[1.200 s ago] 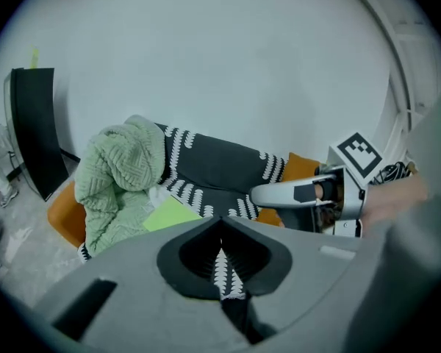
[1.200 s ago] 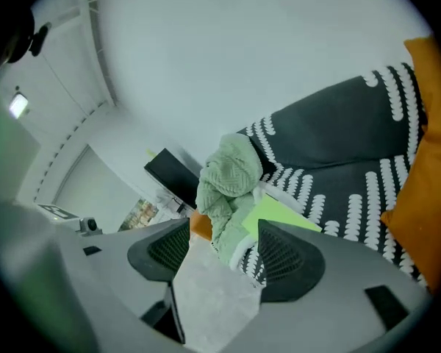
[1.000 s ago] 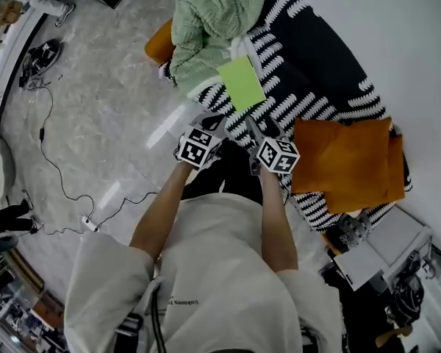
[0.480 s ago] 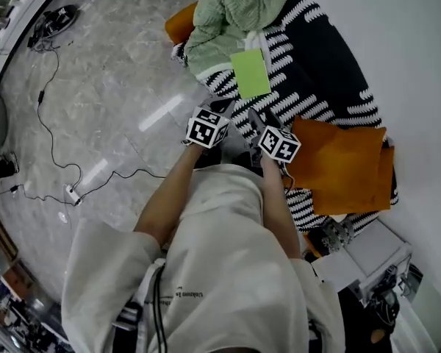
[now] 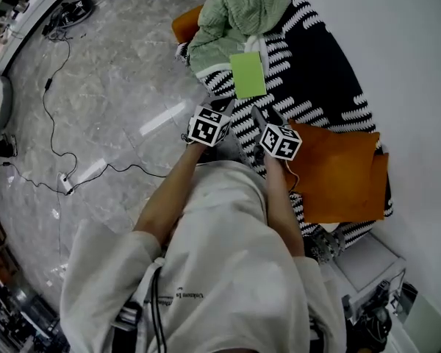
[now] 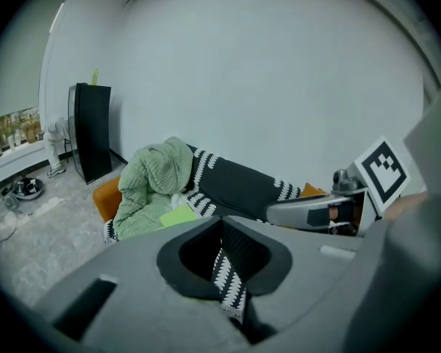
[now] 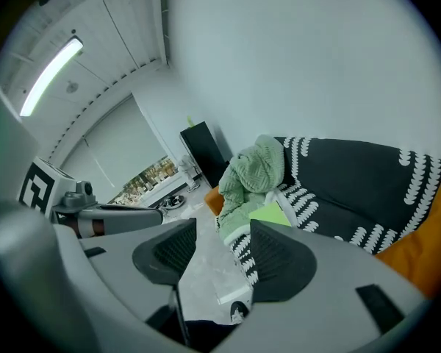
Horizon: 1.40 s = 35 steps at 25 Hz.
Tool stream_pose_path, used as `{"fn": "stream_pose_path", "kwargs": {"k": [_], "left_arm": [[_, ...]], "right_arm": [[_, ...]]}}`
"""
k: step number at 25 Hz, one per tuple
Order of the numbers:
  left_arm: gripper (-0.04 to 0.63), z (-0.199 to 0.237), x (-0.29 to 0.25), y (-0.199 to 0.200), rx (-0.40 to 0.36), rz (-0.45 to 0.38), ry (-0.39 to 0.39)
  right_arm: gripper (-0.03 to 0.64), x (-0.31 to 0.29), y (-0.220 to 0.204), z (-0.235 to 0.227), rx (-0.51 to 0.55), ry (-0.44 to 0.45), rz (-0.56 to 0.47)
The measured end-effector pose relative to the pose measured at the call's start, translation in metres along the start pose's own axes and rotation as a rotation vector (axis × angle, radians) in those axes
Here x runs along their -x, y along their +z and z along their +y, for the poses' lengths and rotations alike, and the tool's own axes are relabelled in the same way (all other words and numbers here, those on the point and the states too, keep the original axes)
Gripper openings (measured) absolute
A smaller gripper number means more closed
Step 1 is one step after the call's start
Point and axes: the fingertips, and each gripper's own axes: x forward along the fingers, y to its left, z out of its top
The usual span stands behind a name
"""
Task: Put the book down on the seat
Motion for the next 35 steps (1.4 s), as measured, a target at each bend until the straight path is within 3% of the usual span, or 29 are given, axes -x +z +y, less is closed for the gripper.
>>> {"fn": "stream_pose_path", "kwargs": {"k": [6,10,16,21,26,31,35], "left_arm": [[0.009,-0.035,0.018,-0.028,-0.021,0.003,0.030],[0.009,-0.057,0.034,-0.049,-0.027,0.009,0.011],[0.009,-0.070,0.057,-0.069,0.030,-0.025,0.005],[0.009,-0.074,0.056,-0.074,0.099,-0.047,0.016],[0.009,-0.089,0.056,-0.070,0.048,-0.050,0.025],[0.009,-0.100,0.053,-0.076,-0.061,-0.020,0.053],[0.009,-0.100,0.052,-0.075,-0.060,-0.020,0.058]], "right_arm": [[0.127,0.035,-0.013,0.004,0.022,0.008,-0.048],[0.060,0.057,-0.027,0.003,-0.001,-0.013,-0.083],[0.025,0.085,-0.047,0.014,0.018,-0.002,-0.095],[0.008,0.101,-0.052,0.012,0.151,-0.028,-0.087],[0.008,0.107,-0.064,0.007,0.207,-0.060,-0.060],[0.008,0.104,-0.065,0.012,0.253,-0.060,-0.035],[0.006,0.100,-0.063,0.011,0.273,-0.075,-0.019]]}}
